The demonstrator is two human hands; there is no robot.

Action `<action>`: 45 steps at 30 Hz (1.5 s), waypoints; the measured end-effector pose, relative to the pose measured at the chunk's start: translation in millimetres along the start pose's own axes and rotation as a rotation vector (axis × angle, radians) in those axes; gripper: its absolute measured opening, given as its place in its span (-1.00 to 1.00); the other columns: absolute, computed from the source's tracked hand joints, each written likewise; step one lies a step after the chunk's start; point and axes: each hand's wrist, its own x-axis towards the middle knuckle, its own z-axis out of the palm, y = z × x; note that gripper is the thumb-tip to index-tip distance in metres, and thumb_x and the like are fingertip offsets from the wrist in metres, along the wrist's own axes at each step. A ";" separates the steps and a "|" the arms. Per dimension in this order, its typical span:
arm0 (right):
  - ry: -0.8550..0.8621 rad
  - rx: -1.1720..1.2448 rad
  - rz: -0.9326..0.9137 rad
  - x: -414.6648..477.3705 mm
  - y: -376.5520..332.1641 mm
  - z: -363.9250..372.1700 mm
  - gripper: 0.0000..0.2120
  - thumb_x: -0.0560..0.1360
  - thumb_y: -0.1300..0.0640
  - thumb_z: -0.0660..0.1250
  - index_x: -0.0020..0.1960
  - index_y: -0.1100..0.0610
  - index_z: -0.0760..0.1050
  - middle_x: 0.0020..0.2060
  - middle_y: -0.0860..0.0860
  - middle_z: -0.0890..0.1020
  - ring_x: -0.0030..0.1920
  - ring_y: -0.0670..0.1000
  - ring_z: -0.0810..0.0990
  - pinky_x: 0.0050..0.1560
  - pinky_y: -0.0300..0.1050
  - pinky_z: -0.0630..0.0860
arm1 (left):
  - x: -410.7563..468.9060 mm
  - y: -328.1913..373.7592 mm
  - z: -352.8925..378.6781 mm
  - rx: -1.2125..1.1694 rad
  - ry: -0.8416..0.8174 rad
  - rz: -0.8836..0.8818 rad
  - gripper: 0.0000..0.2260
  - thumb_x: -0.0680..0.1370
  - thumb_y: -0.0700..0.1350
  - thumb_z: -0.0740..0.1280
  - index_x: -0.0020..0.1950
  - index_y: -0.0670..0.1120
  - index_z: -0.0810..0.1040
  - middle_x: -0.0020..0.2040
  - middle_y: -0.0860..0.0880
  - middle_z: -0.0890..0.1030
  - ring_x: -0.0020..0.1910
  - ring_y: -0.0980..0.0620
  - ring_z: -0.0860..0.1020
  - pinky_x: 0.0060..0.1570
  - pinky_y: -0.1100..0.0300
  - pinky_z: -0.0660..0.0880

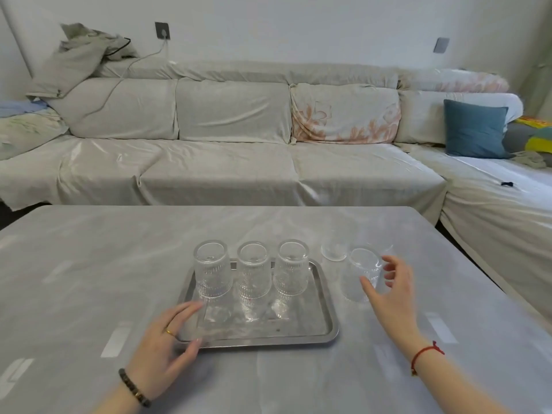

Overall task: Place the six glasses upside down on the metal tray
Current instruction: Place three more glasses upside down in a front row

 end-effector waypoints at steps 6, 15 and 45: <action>-0.133 0.034 0.182 18.3 9.3 2.2 -0.28 0.29 0.11 0.51 0.33 0.11 0.20 0.26 0.14 0.35 0.23 0.12 0.39 0.24 0.05 0.38 | 58.1 91.6 61.2 -0.138 -0.194 0.136 -0.64 0.46 0.14 0.22 0.24 0.28 0.27 0.23 0.13 0.41 0.21 0.32 0.32 0.25 0.49 0.17; -0.275 0.145 0.256 33.7 35.7 15.1 -0.26 0.28 0.22 0.49 0.33 0.07 0.18 0.12 0.04 0.46 0.01 0.00 0.46 -0.14 -0.26 0.42 | 150.9 168.2 170.5 -0.524 -0.462 -0.308 -0.25 0.47 0.01 0.32 0.47 -0.06 -0.10 0.48 -0.02 0.14 0.33 0.18 0.22 0.20 0.39 0.13; -0.524 0.422 0.134 -108.9 -132.1 139.8 -0.37 0.11 0.15 0.55 0.03 -0.22 0.32 -0.03 -0.22 0.55 0.03 -0.25 0.53 0.04 -0.32 0.49 | 31.2 38.9 21.7 -0.520 0.131 -0.510 -0.42 0.33 -0.12 0.50 0.28 0.01 0.33 0.21 -0.01 0.52 0.21 0.00 0.46 0.24 -0.02 0.43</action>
